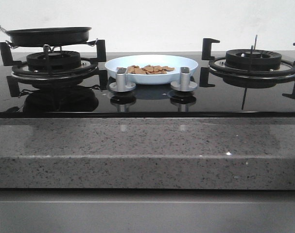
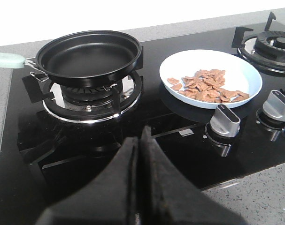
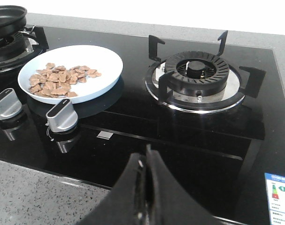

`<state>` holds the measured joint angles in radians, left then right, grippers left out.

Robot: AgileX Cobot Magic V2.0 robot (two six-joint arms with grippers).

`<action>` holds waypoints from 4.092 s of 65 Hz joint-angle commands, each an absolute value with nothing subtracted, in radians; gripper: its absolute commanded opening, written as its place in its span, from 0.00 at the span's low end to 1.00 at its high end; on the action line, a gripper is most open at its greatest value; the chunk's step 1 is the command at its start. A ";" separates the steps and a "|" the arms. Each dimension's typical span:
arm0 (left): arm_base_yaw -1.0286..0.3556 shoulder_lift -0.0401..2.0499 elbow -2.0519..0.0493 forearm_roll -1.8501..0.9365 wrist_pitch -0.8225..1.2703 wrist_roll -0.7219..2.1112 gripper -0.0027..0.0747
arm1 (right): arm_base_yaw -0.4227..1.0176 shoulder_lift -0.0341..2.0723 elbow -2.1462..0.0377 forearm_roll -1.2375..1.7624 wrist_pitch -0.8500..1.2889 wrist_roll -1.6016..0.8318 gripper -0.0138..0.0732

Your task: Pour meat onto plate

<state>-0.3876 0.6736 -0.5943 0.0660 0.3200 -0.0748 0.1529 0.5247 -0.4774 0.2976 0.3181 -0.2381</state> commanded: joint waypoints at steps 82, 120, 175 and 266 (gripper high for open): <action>-0.012 -0.021 0.010 0.008 0.132 -0.082 0.01 | 0.153 0.527 -0.508 0.302 0.234 -0.247 0.09; -0.012 -0.021 0.010 0.008 0.132 -0.082 0.01 | 0.153 0.527 -0.508 0.302 0.234 -0.247 0.09; -0.012 -0.021 0.010 0.008 0.132 -0.082 0.01 | -0.027 0.070 -0.015 0.131 0.055 -0.012 0.09; -0.012 -0.019 0.010 0.008 0.132 -0.082 0.01 | -0.029 -0.027 0.021 0.130 0.159 -0.009 0.09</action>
<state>-0.0121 -0.0031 0.0035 0.0158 0.2212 -0.0748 -0.0217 -0.0104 0.0259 0.1399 0.2314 -0.0090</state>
